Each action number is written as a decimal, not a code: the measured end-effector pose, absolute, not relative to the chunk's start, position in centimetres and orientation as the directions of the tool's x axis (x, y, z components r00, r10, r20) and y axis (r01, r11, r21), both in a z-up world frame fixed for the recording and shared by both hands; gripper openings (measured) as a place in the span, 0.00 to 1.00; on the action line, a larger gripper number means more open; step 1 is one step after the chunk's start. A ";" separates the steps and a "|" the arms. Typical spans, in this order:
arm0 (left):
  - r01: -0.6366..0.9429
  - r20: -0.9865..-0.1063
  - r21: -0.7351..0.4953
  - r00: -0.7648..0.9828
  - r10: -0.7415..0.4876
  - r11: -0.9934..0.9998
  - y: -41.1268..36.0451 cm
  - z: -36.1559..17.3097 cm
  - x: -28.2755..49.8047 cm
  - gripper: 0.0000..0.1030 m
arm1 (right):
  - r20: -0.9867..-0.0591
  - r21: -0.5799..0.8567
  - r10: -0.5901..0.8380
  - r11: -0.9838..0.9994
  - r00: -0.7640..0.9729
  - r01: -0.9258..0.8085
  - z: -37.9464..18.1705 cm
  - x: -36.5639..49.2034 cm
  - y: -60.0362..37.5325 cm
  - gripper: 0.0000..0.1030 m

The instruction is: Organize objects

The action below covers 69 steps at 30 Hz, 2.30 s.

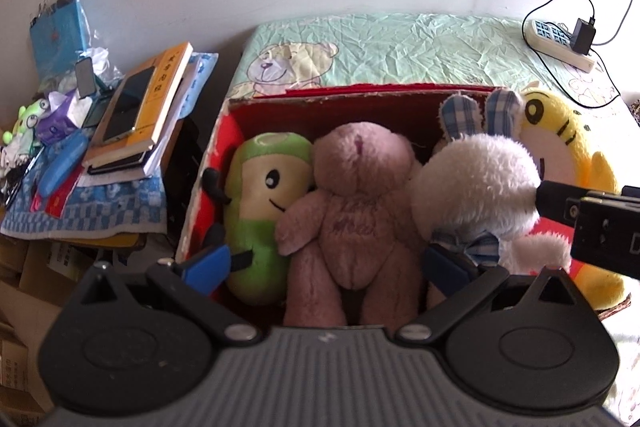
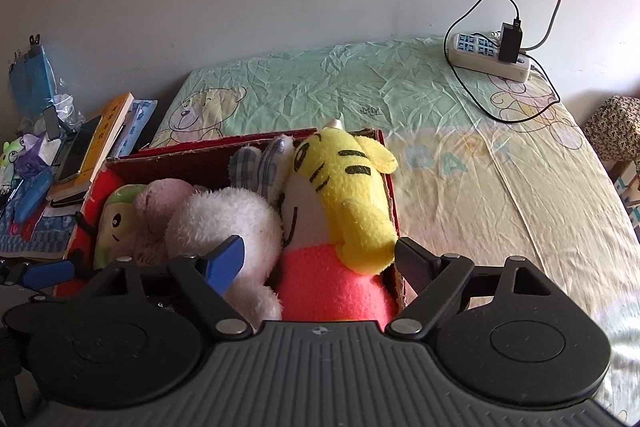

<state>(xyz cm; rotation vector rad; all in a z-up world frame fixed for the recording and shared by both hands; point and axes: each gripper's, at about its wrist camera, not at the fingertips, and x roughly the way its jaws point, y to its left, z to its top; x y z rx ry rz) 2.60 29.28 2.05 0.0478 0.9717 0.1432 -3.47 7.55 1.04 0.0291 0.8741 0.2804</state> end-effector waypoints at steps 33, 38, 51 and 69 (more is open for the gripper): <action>-0.070 -0.795 0.111 0.593 0.131 0.991 29.1 2.7 1.3 0.99 | -0.729 0.129 0.238 0.969 0.642 -0.212 1.6 -5.7 7.9 0.83; -0.079 -0.796 0.116 0.588 0.141 0.990 29.3 2.7 1.0 0.99 | -0.721 0.122 0.232 0.970 0.652 -0.210 1.5 -6.2 8.1 0.83; -0.068 -0.804 0.098 0.583 0.119 0.993 29.6 2.3 0.4 0.99 | -0.730 0.136 0.235 0.970 0.642 -0.201 1.1 -7.2 8.3 0.83; -0.062 -0.801 0.079 0.590 0.100 0.995 29.4 1.6 0.4 0.99 | -0.735 0.124 0.222 0.973 0.641 -0.195 0.9 -7.3 8.1 0.83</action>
